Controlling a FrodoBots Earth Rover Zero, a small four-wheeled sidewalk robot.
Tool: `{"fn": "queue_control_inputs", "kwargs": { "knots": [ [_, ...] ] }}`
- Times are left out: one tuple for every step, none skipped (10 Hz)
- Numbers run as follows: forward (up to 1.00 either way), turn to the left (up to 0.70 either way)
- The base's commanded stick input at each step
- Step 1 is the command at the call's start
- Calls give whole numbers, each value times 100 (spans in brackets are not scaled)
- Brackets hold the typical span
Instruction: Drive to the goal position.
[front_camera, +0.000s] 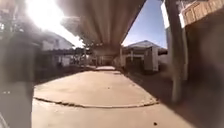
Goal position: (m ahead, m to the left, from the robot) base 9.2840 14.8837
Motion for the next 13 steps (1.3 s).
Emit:
{"fn": "queue_control_inputs", "kwargs": {
  "knots": [
    [50,0],
    [50,0],
    [50,0],
    [50,0],
    [50,0],
    [50,0],
    [50,0],
    [50,0],
    [50,0],
    [50,0],
    [50,0],
    [50,0],
    [50,0]
  ]
}}
